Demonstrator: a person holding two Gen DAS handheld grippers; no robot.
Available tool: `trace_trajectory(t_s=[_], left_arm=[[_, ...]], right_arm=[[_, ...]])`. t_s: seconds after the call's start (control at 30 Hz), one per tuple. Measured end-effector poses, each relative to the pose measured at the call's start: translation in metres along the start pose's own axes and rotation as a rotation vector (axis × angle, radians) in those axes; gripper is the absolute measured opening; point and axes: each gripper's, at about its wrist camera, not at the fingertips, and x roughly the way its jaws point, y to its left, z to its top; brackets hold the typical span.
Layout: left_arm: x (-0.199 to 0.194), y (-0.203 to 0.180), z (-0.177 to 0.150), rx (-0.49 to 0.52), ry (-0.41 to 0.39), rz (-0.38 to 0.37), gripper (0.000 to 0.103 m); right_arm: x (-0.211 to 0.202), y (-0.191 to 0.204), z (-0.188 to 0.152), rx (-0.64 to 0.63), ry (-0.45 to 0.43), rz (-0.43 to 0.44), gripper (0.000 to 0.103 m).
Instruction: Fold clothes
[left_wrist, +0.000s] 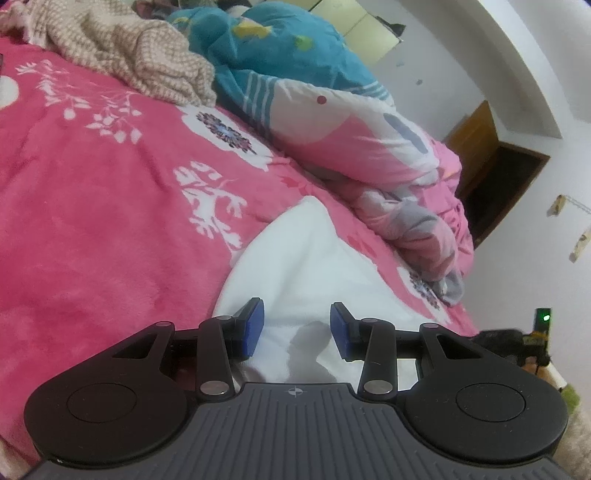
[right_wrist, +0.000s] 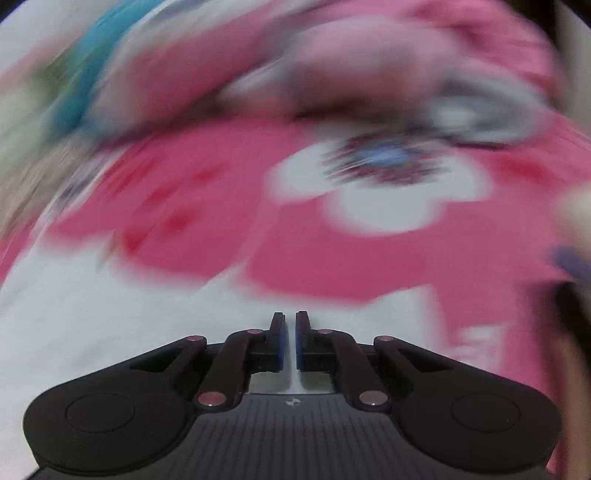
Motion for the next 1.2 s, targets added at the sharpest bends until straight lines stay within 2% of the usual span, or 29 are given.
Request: trace_trajectory(t_s=[0.03,0.13,0.2,0.3,0.33,0.4,0.43,0.47,0.53,0.6,0.67,0.7,0.73,0.77,0.83,0.9,0.97,1.03,1.13,1.2], left_arm=[[-0.001,-0.002,0.002,-0.002,0.001,-0.002,0.041],[-0.006,-0.008,0.008,-0.007,0.005,-0.009,0.043],[-0.002,-0.022,0.014,0.034,0.007,-0.038,0.046],[0.017,-0.048,0.022,0.117,0.032,-0.056,0.047],[0.028,-0.053,0.023,0.148,0.045,-0.010,0.047],[0.049,-0.055,0.025,0.210,0.062,0.180,0.047],[0.054,-0.050,0.030,0.216,0.066,0.277,0.046],[0.052,-0.047,0.036,0.205,0.060,0.313,0.046],[0.045,-0.055,0.048,0.203,0.023,0.251,0.047],[0.044,-0.072,0.056,0.230,0.005,0.176,0.049],[0.066,-0.098,0.052,0.312,0.067,0.117,0.050],[0.084,-0.109,0.047,0.350,0.125,0.096,0.050],[0.103,-0.118,0.040,0.389,0.182,0.101,0.050],[0.125,-0.125,0.032,0.428,0.238,0.136,0.050],[0.164,-0.122,0.022,0.490,0.307,0.237,0.049],[0.176,-0.107,0.033,0.477,0.296,0.287,0.050],[0.179,-0.089,0.051,0.439,0.260,0.315,0.043],[0.183,-0.071,0.070,0.402,0.224,0.343,0.043],[0.182,-0.043,0.091,0.322,0.198,0.398,0.056],[0.180,-0.028,0.103,0.265,0.184,0.420,0.056]], right_arm=[[-0.015,-0.005,0.004,0.004,-0.049,-0.028,0.007],[-0.070,-0.005,-0.002,-0.031,-0.136,0.037,0.010],[-0.081,0.000,-0.012,-0.065,-0.112,0.115,0.016],[-0.069,0.006,-0.030,-0.103,-0.021,0.194,0.015],[-0.060,0.002,-0.035,-0.104,-0.012,0.114,0.015],[-0.042,-0.010,-0.045,-0.113,-0.011,-0.101,0.011],[-0.047,-0.012,-0.050,-0.109,-0.037,-0.141,0.011],[-0.058,-0.012,-0.053,-0.102,-0.071,-0.157,0.013],[-0.085,-0.007,-0.062,-0.103,-0.137,-0.148,0.013],[-0.106,0.001,-0.066,-0.113,-0.183,-0.088,0.013],[-0.107,0.017,-0.066,-0.130,-0.177,0.040,0.013],[-0.105,0.025,-0.065,-0.139,-0.170,0.108,0.013],[-0.098,0.033,-0.065,-0.143,-0.147,0.196,0.013],[-0.091,0.039,-0.068,-0.150,-0.122,0.248,0.013],[-0.078,0.049,-0.074,-0.183,-0.074,0.299,0.013],[-0.077,0.035,-0.087,-0.175,-0.055,0.267,0.012],[-0.077,0.018,-0.100,-0.157,-0.041,0.227,0.009],[-0.093,-0.009,-0.107,-0.081,-0.048,0.201,0.009],[-0.109,-0.036,-0.113,-0.047,-0.063,0.063,0.011],[-0.111,-0.044,-0.114,-0.028,-0.065,-0.005,0.012]])
